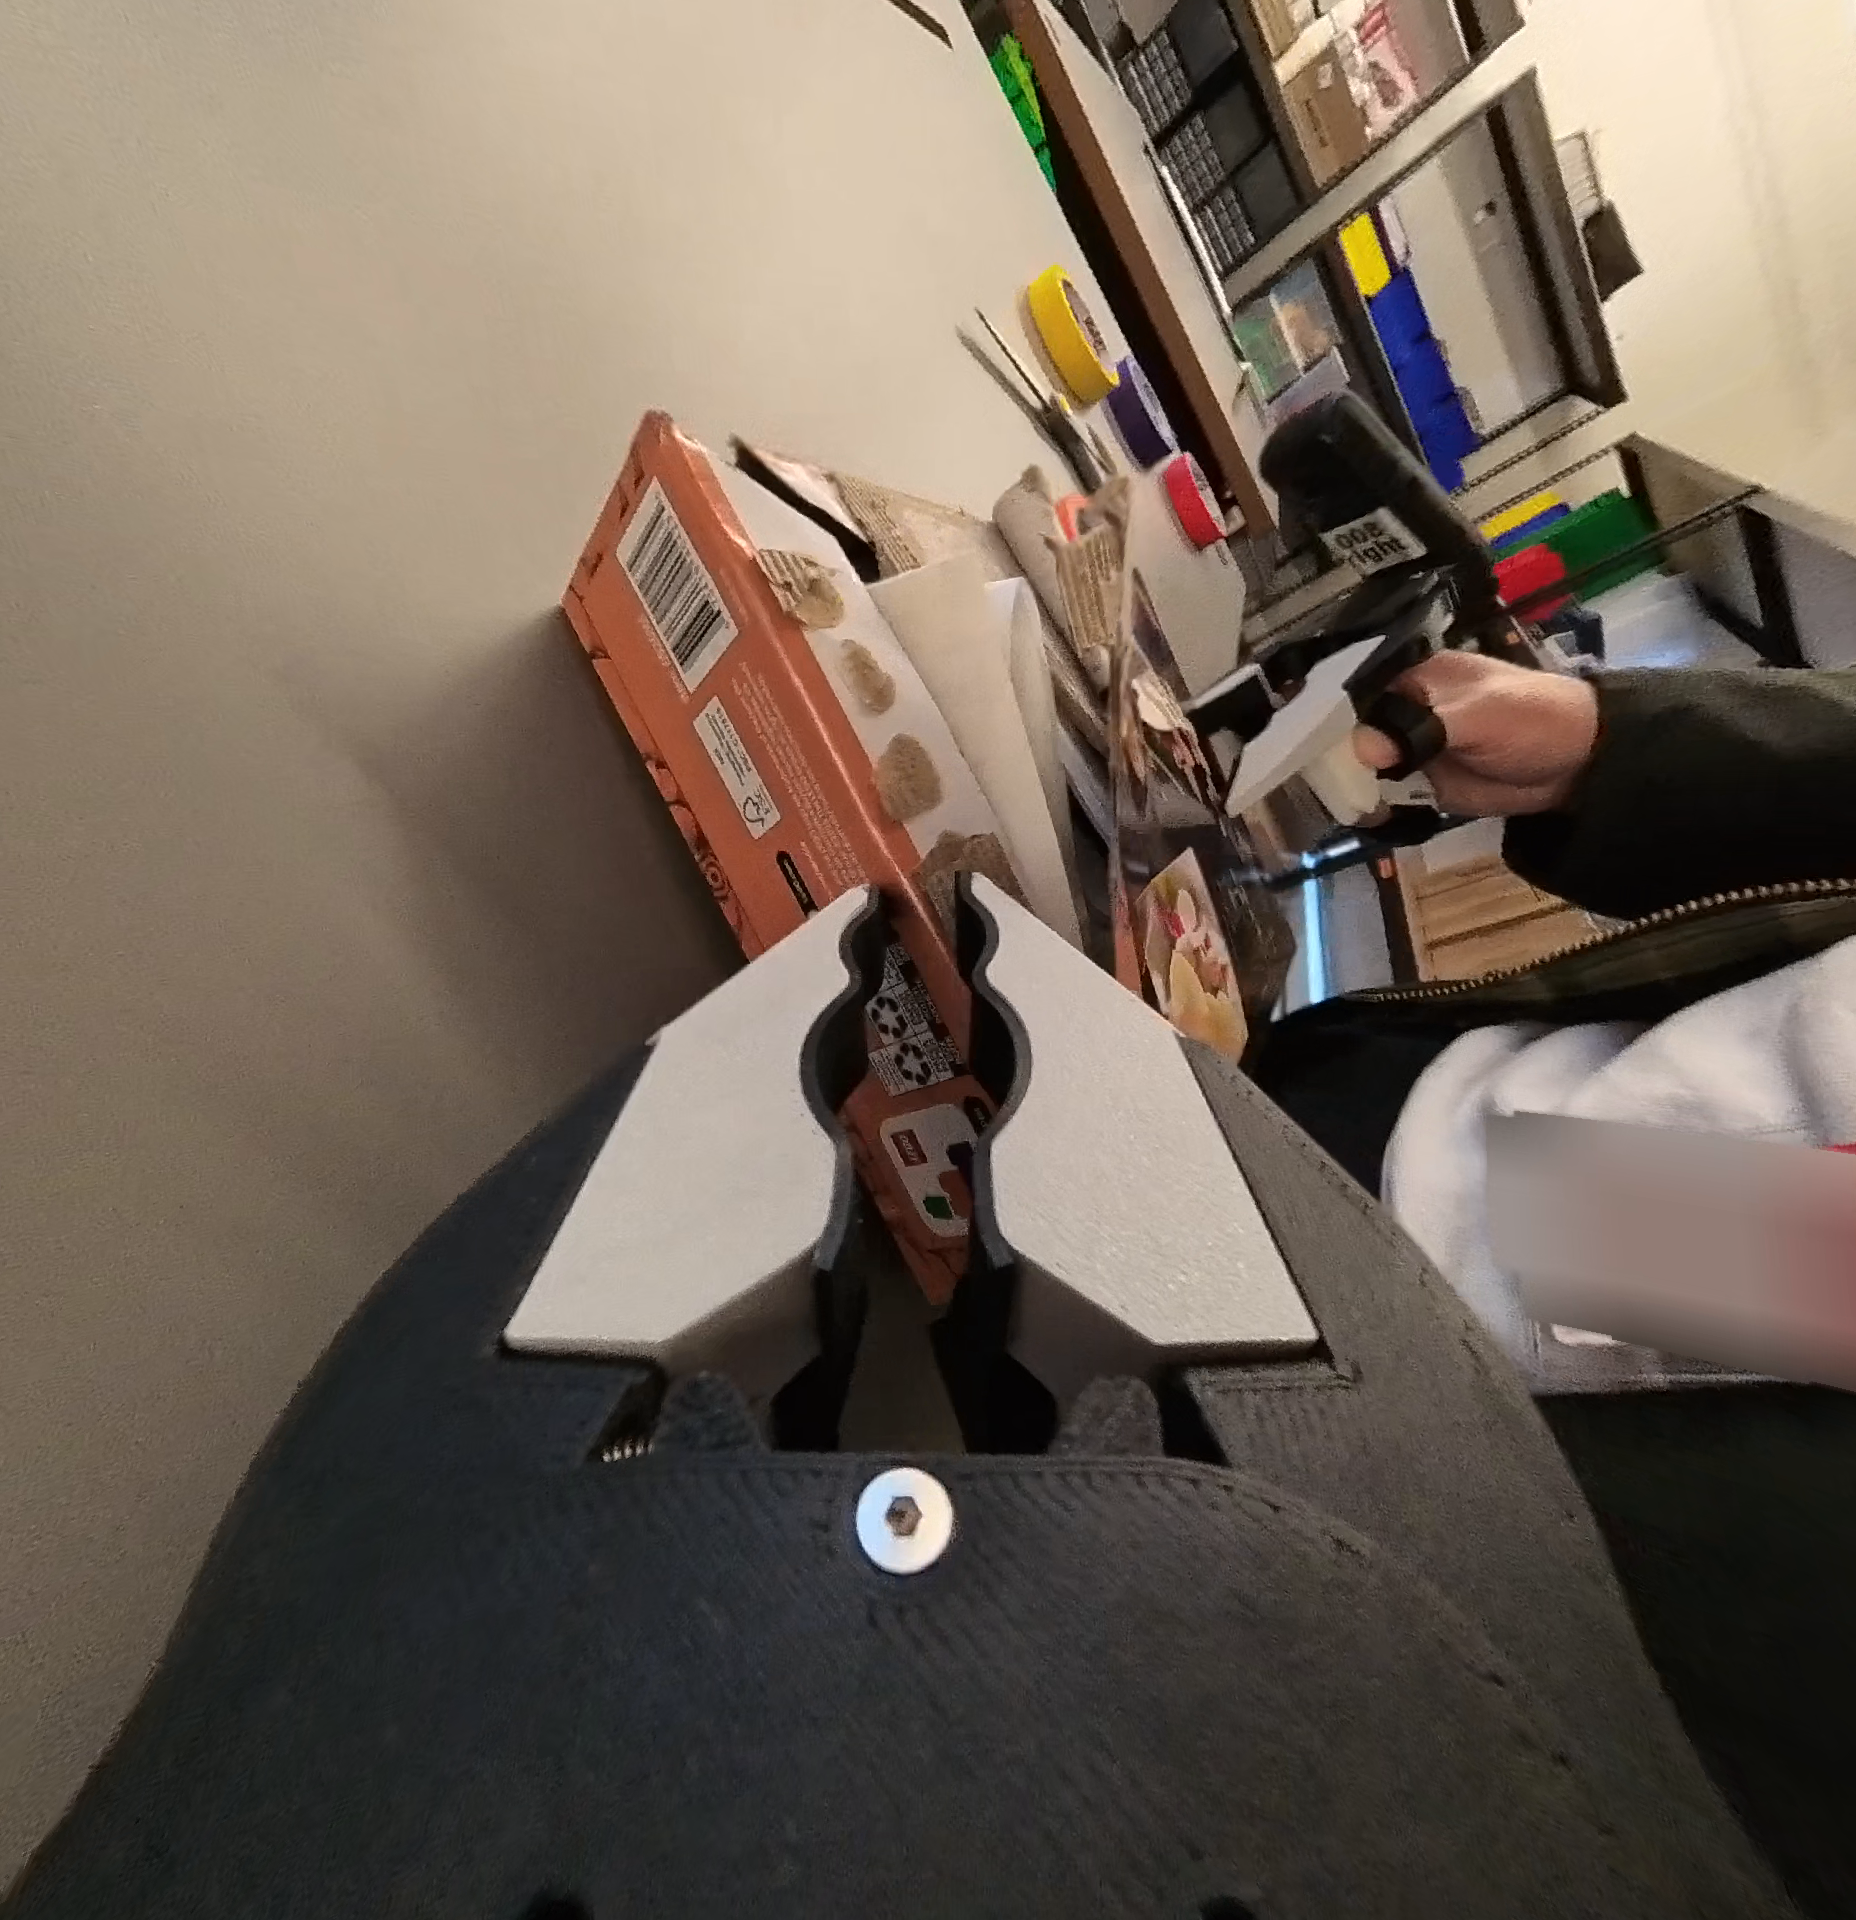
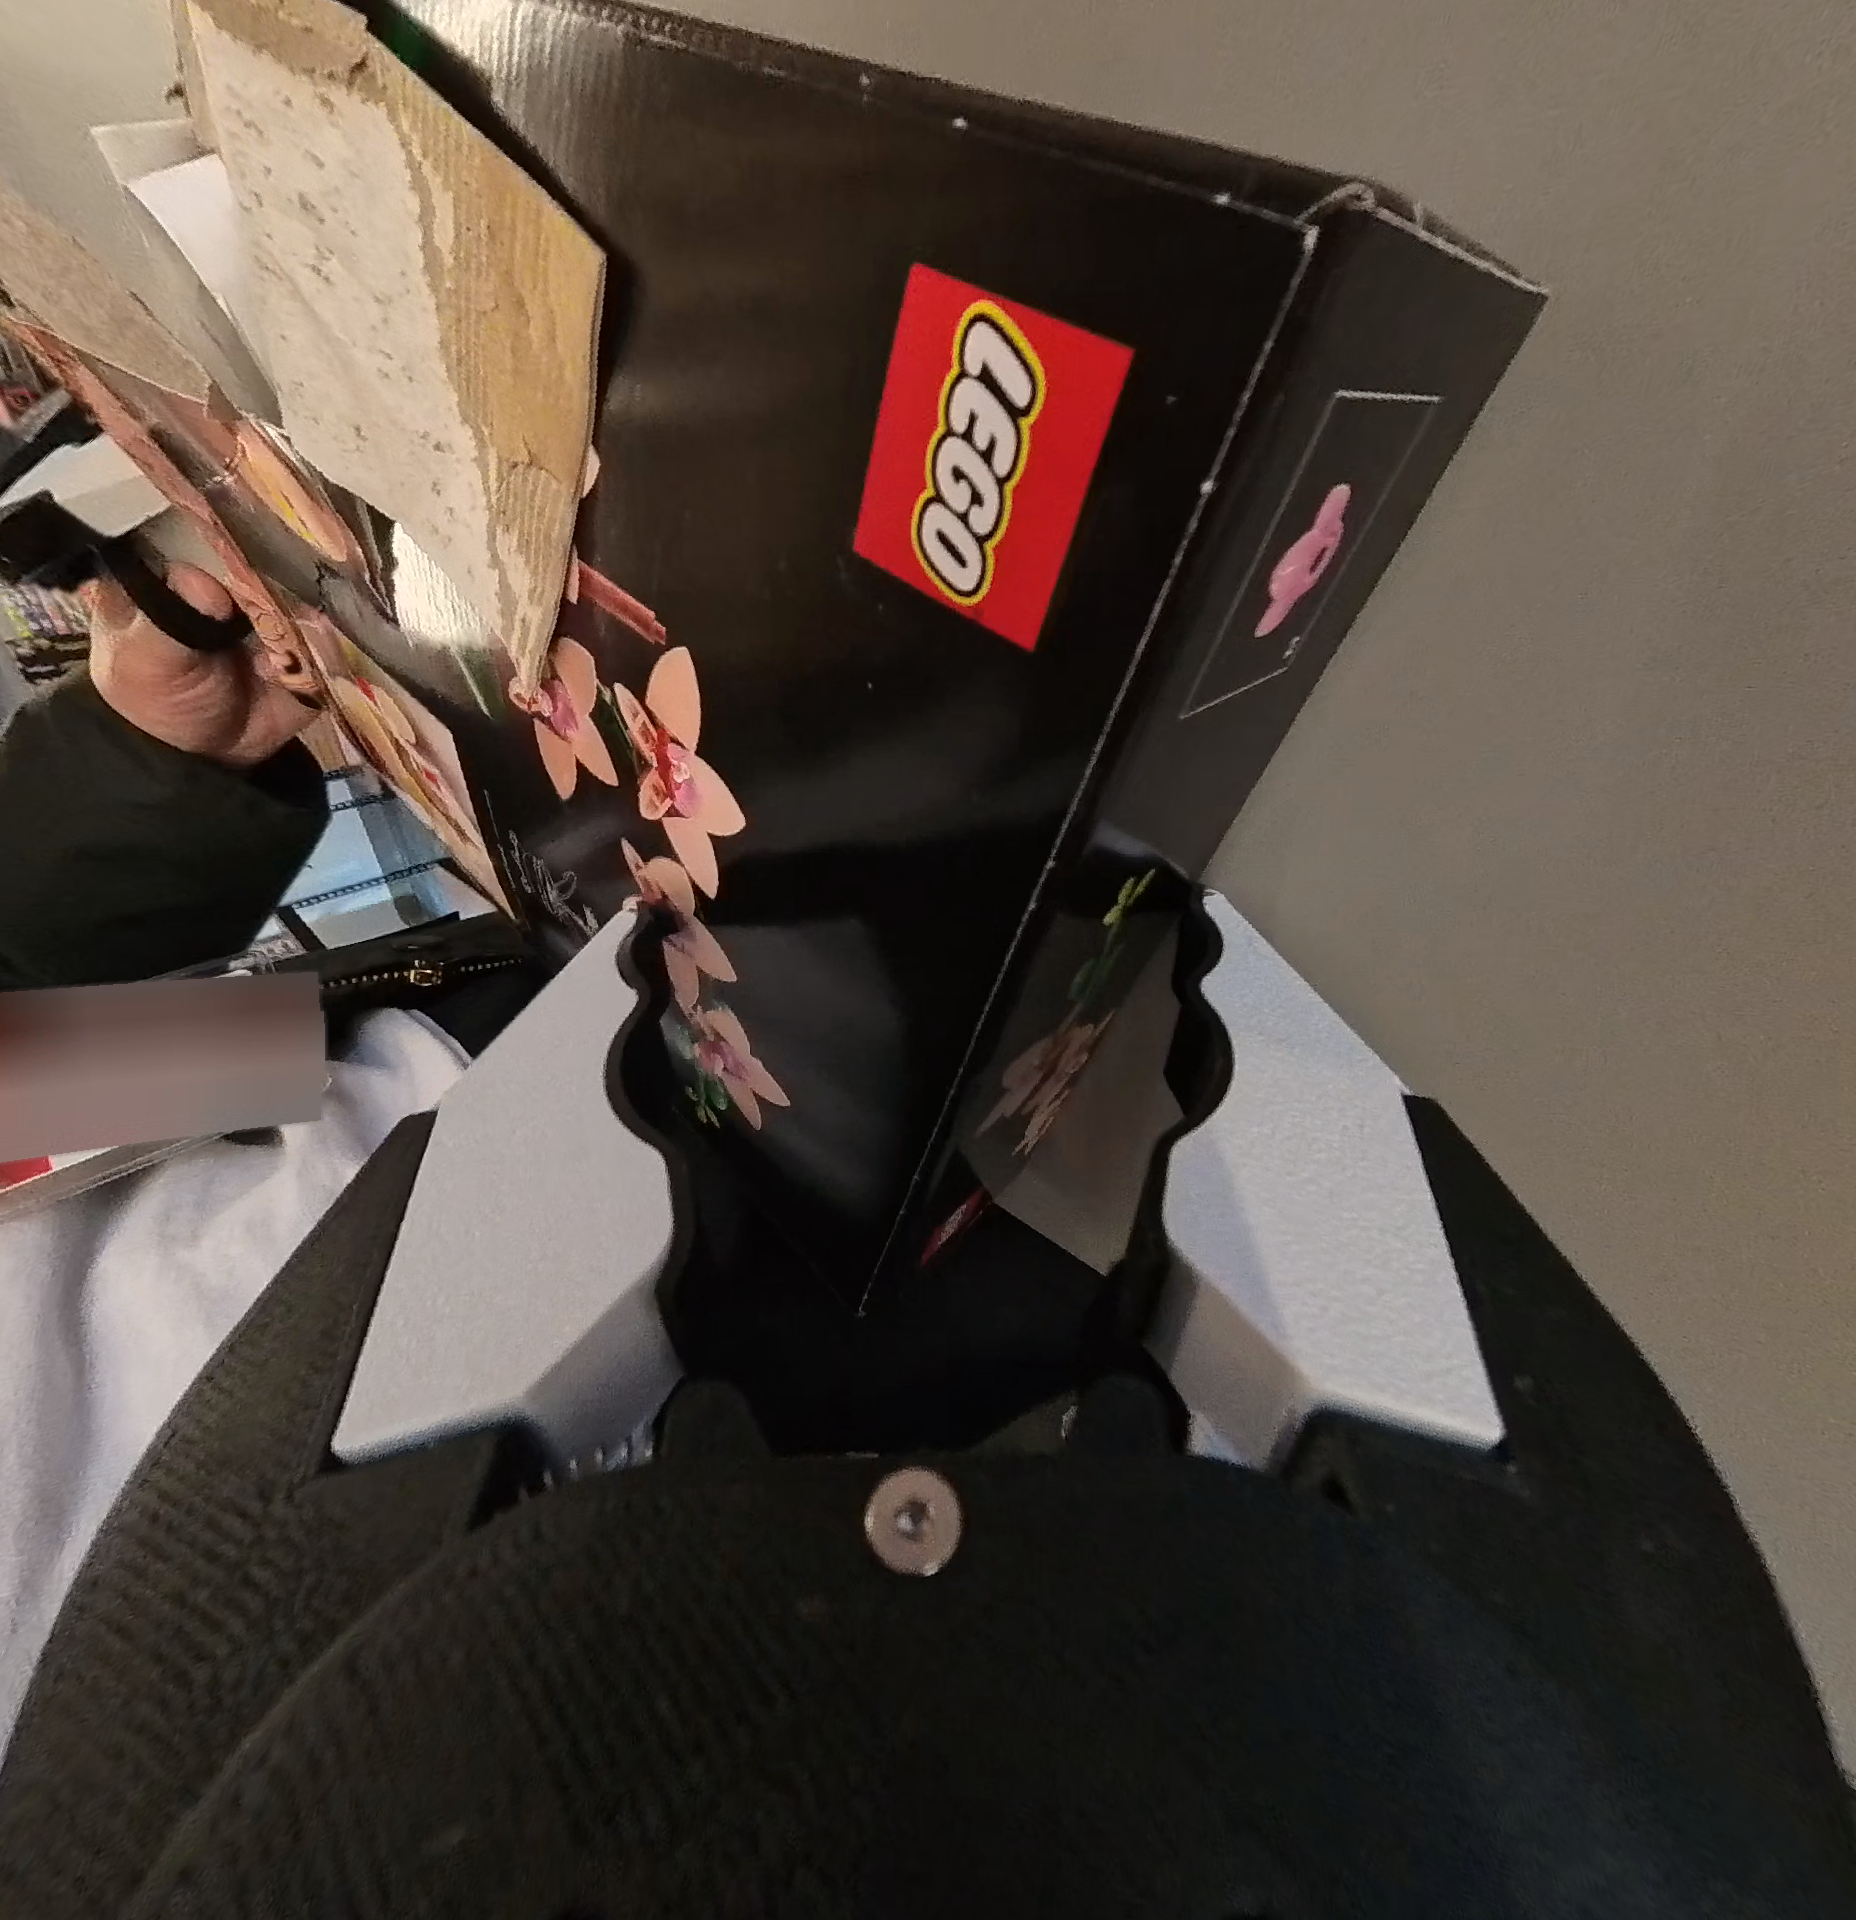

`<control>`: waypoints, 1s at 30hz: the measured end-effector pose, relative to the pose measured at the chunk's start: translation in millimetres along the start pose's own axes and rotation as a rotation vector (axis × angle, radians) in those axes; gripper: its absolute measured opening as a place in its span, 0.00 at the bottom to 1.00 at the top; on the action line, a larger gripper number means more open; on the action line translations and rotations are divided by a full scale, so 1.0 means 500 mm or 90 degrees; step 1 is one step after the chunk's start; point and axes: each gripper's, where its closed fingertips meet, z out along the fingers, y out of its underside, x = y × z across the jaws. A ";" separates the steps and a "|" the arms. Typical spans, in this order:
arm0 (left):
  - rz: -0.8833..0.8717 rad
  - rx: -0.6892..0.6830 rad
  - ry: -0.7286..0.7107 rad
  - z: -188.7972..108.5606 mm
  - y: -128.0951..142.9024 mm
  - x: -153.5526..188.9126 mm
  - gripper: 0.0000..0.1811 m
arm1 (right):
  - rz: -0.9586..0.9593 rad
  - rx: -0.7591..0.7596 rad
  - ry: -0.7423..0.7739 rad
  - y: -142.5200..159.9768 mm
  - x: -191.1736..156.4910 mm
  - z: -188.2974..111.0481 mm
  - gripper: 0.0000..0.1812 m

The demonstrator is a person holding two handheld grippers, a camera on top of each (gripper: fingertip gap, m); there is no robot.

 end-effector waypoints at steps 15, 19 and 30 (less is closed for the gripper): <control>-0.209 -0.031 0.107 -0.078 0.040 0.011 0.21 | -0.013 -0.012 -0.027 0.002 -0.008 0.013 0.50; -0.198 -0.051 0.098 -0.084 0.058 0.004 0.21 | -0.016 -0.020 -0.027 0.002 -0.005 0.012 0.50; -0.304 -0.010 0.163 -0.087 0.064 0.010 0.20 | -0.013 -0.021 -0.027 0.003 0.004 0.008 0.51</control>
